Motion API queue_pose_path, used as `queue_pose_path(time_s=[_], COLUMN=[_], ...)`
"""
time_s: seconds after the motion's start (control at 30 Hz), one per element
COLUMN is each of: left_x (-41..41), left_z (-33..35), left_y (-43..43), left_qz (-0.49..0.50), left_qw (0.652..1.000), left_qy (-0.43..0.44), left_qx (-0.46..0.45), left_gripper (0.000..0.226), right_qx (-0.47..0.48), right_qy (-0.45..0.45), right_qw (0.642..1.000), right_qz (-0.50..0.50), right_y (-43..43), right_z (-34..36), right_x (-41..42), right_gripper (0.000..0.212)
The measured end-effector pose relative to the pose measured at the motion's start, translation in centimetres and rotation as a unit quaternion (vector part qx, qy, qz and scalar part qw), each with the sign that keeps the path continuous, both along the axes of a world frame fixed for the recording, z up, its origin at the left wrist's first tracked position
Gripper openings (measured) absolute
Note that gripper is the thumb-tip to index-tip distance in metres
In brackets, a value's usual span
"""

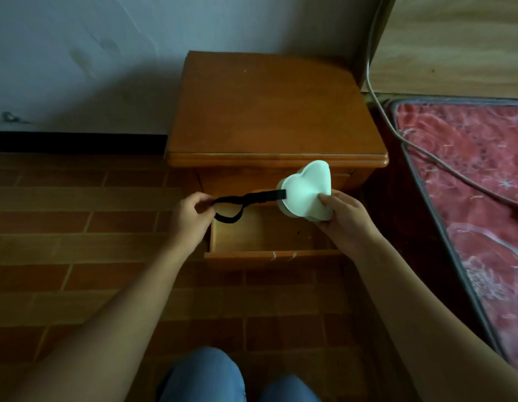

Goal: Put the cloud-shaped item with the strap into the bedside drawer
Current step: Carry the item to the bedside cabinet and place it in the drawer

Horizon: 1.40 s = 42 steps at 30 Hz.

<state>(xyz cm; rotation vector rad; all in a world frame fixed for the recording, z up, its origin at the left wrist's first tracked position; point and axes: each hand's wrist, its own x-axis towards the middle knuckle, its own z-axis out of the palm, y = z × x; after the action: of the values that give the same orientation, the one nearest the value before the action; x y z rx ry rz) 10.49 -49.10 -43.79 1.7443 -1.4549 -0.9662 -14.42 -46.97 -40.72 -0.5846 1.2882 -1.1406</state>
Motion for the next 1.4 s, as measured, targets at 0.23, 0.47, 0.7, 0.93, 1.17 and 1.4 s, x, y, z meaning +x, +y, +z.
queue_pose_path(time_s=[0.23, 0.47, 0.7, 0.93, 1.17, 1.4], left_x=[1.2, 0.0, -0.2, 0.3, 0.8, 0.6], left_z=[-8.5, -14.2, -16.5, -17.8, -18.1, -18.3], left_y=[0.3, 3.4, 4.2, 4.6, 4.6, 4.4], left_qz=[-0.026, -0.107, -0.145, -0.194, -0.194, -0.202], left_qw=[0.998, 0.980, 0.942, 0.911, 0.911, 0.892], left_qy=[-0.052, -0.100, -0.254, -0.331, -0.339, -0.381], left_qx=[-0.002, 0.135, 0.162, 0.149, 0.136, 0.137], left_gripper=[0.031, 0.051, 0.057, 0.060, 0.059, 0.063], right_qx=[-0.032, -0.036, -0.035, -0.007, 0.064, 0.133], right_qy=[0.008, 0.029, 0.060, 0.072, 0.124, 0.216], right_qw=[0.999, 0.999, 0.997, 0.997, 0.988, 0.962], right_qz=[-0.007, -0.013, -0.015, 0.006, 0.068, 0.100], right_y=[-0.6, -0.5, -1.2, -3.2, -5.5, -7.7], right_z=[-6.3, -9.5, -11.1, -14.0, -18.1, -21.7], right_x=[-0.2, -0.5, -0.4, 1.7, 4.7, 4.7], right_gripper=[0.017, 0.022, 0.018, 0.015, 0.038, 0.044])
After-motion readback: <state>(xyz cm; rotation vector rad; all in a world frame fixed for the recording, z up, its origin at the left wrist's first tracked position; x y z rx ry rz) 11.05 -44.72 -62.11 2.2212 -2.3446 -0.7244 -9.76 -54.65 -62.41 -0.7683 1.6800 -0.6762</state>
